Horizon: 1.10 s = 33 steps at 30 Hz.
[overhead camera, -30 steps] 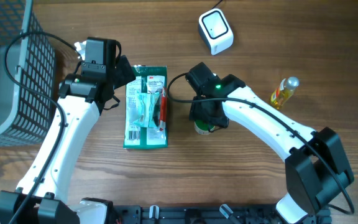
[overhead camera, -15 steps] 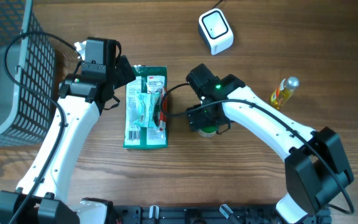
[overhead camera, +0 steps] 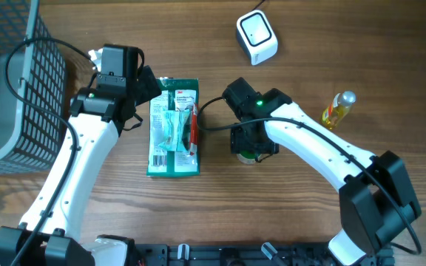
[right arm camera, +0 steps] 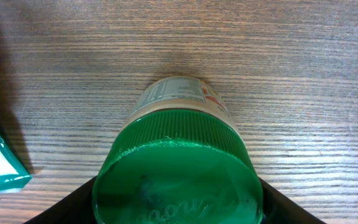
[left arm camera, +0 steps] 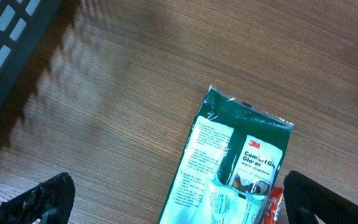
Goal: Scan the item barcode
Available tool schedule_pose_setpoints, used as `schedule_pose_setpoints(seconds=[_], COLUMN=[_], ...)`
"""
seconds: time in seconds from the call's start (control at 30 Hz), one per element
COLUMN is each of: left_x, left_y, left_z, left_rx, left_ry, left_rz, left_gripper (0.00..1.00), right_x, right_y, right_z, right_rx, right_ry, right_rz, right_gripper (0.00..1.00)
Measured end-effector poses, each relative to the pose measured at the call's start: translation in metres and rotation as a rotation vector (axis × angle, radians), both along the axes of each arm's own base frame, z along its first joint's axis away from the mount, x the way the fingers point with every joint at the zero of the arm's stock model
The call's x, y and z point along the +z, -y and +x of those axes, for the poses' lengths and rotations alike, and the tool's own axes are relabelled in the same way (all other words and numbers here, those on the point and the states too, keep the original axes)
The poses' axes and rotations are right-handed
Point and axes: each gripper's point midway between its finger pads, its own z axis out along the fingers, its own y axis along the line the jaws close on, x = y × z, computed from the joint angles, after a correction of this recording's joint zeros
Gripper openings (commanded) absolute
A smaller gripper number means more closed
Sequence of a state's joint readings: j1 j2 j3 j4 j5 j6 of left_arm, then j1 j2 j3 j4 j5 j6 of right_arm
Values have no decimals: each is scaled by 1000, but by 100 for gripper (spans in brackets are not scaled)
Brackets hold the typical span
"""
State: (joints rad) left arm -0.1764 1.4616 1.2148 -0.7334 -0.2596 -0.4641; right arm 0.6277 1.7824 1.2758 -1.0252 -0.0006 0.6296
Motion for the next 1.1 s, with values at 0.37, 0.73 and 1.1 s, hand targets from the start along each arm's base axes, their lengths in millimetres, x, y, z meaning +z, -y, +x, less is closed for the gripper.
schedule_pose_setpoints(seconds=[0.37,0.73,1.1], left_x=[0,0,0], left_y=[0,0,0], left_z=[0,0,0], left_rx=[0,0,0], left_ry=[0,0,0], left_rz=[0,0,0], left_gripper=[100,100,100], right_x=[0,1,1], right_y=[4,0,-3], right_z=[4,10,15], right_rx=[126,72,63], right_ry=[25,50,70], right_rz=[-31,-13,1], right_gripper=[100,100,100])
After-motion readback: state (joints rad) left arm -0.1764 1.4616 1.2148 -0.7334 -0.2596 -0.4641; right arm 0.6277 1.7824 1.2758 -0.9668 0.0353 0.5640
